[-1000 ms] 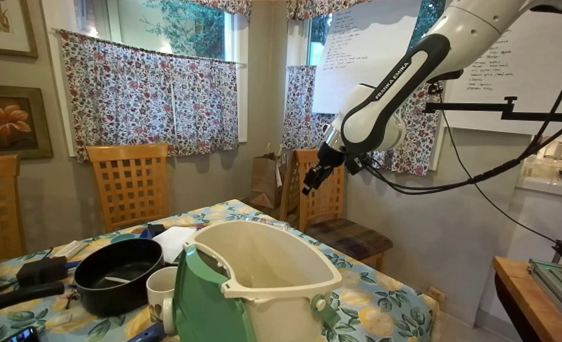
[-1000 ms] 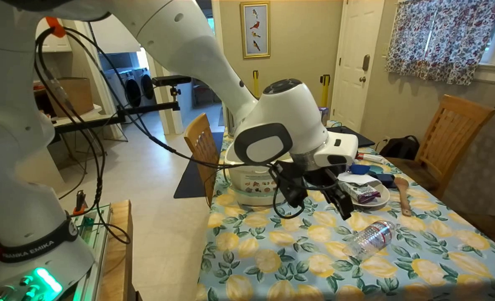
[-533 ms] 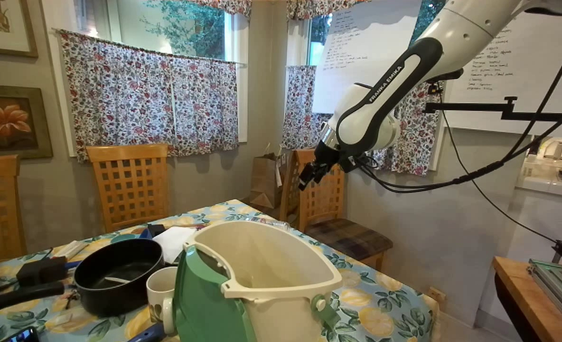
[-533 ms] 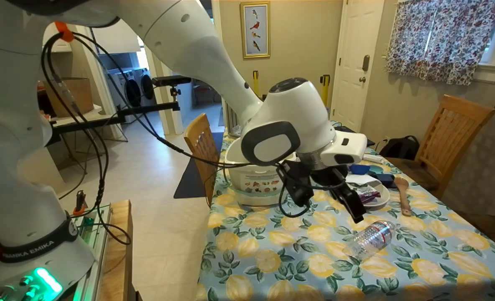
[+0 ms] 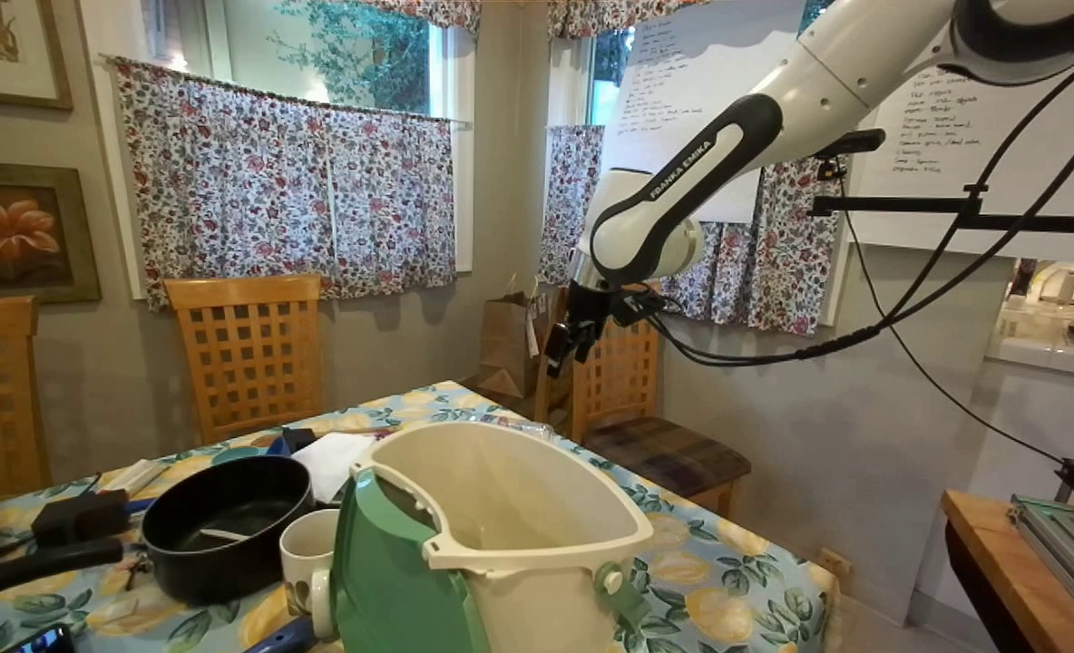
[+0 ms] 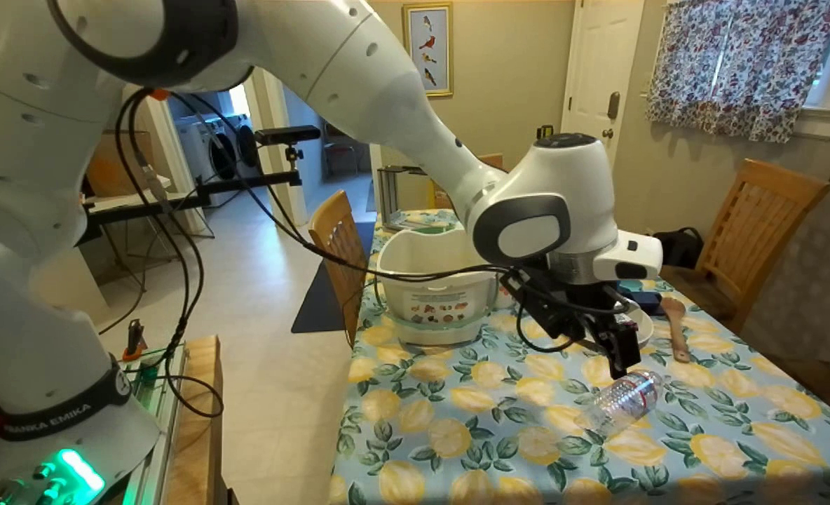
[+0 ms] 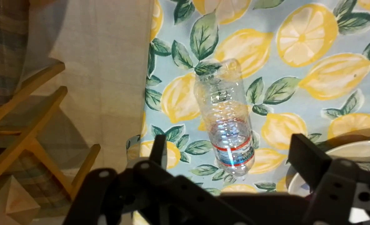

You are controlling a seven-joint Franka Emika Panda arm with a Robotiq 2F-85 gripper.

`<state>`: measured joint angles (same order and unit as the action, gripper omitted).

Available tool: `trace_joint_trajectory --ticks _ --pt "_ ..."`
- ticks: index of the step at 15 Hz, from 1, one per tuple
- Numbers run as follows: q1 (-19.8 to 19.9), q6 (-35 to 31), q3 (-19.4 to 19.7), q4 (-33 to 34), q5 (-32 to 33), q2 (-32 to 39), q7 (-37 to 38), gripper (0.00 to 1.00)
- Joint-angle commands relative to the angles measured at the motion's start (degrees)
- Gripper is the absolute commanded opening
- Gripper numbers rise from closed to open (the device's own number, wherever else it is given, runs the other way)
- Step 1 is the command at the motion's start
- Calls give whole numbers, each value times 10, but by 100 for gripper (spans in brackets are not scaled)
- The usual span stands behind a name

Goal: Pick up the bottle from the table and put it in the bag

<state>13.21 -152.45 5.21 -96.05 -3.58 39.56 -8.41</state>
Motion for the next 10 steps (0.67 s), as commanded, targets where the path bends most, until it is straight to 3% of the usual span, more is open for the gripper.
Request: trace_joint_trajectory --ticks 1,10 --pt "4 57 1 124 23 87 -7 100" --pt "24 19 -20 261 25 229 -63 100"
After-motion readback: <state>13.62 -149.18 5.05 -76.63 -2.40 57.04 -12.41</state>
